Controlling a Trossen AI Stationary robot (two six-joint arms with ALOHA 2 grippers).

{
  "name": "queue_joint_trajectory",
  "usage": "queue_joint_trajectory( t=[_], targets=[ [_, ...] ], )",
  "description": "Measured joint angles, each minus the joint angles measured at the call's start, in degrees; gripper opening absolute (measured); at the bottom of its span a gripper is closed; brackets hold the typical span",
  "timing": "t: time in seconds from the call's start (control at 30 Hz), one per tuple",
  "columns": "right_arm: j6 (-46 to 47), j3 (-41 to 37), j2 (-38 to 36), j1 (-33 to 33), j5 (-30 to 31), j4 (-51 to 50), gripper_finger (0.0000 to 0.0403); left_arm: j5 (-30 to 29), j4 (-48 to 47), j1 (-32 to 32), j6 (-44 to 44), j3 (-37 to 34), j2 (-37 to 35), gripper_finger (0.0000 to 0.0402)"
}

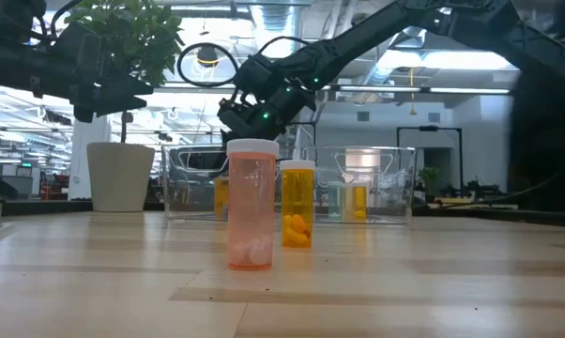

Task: Pick and place medicine bottles into bin by pill shape (circle, oval)
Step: Put the big orange capsule bottle into the left transparent bin, then put the small orange capsule bottle into the left transparent bin

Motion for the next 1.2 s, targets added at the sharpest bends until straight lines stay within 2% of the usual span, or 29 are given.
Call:
queue_joint_trajectory(
  t=[0.27, 0.43, 0.57, 0.67, 0.77, 0.83, 0.97, 1.07, 1.2],
  targets=[
    [-0.1, 0.4, -0.1, 0.0, 0.6, 0.4, 0.0305, 0.0, 0.0, 0.0, 0.0, 0.0, 0.0, 0.0240],
    [-3.1, 5.7, -0.5, 0.0, 1.3, -4.4, 0.0305, 0.0, 0.0, 0.0, 0.0, 0.0, 0.0, 0.0240],
    [-6.4, 16.0, -0.6, 0.0, 1.2, -21.4, 0.0305, 0.0, 0.0, 0.0, 0.4, 0.0, 0.0, 0.0240],
    [-8.5, 23.7, -1.4, 0.3, 1.1, -45.4, 0.0305, 0.0, 0.0, 0.0, 0.6, 0.0, 0.0, 0.0240],
    [-7.4, 25.5, -4.0, 1.6, 1.2, -63.4, 0.0305, 0.0, 0.0, 0.0, 1.7, 0.0, 0.0, 0.0240],
    [-4.7, 23.6, -6.4, 3.3, 1.3, -68.3, 0.0305, 0.0, 0.0, 0.0, 2.2, 0.0, 0.0, 0.0240],
    [0.6, 13.2, -15.0, 8.1, 1.6, -62.7, 0.0305, 0.0, -0.1, 0.0, 2.7, 0.0, 0.0, 0.0240],
    [6.2, 1.0, -22.7, 13.4, 3.2, -52.6, 0.0305, 0.1, -0.8, 0.0, 2.7, 0.0, 0.0, 0.0240],
    [12.4, -18.9, -31.4, 21.6, 9.7, -30.9, 0.0305, 0.1, -0.9, 0.0, 2.7, 0.0, 0.0, 0.0240]
  ],
)
